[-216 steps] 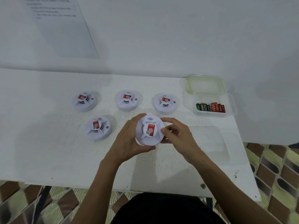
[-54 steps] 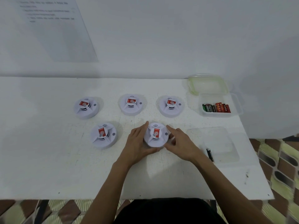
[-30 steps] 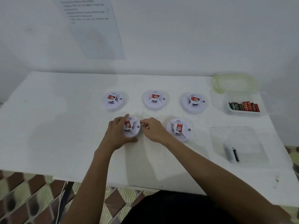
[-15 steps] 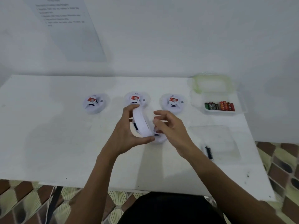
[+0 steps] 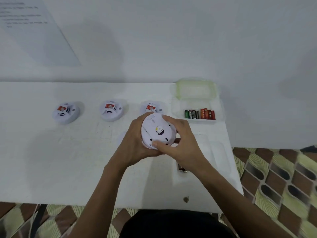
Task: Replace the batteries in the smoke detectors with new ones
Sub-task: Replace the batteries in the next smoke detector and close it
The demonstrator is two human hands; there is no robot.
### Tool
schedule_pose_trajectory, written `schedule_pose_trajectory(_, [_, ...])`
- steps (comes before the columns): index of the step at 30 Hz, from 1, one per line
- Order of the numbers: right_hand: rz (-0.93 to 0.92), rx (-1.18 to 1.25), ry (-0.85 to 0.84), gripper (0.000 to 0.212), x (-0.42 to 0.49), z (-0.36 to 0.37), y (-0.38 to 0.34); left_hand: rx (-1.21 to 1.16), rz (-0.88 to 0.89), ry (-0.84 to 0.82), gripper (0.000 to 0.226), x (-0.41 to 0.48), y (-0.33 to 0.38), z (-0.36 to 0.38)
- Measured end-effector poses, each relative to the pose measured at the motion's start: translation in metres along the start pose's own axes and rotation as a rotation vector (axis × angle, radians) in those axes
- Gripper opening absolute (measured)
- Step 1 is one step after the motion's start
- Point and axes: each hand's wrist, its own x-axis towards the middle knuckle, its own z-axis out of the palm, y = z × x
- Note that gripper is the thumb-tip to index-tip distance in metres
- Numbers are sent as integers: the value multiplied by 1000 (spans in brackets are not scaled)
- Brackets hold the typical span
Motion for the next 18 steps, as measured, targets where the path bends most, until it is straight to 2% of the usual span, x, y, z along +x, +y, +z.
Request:
schedule_pose_trajectory(4, [-2, 63, -62, 67, -1, -19, 4, -34, -32, -40, 86, 6, 13, 11])
schedule_pose_trajectory(7, [-1, 22, -125, 67, 4, -32, 5, 5, -54, -59, 89, 10, 19, 19])
schedule_pose_trajectory(9, [-3, -67, -134, 69, 6, -38, 5, 48, -38, -51, 72, 12, 23, 24])
schedule_pose_trajectory(13, [-14, -178, -101, 66, 6, -40, 6, 77, 22, 28, 74, 14, 20, 37])
schedule_pose_trajectory(15, [75, -140, -163, 64, 11, -43, 3, 10, -32, 35, 66, 15, 21, 40])
schedule_pose_trajectory(18, [127, -150, -253, 50, 21, -47, 1, 40, -45, 24, 77, 11, 23, 41])
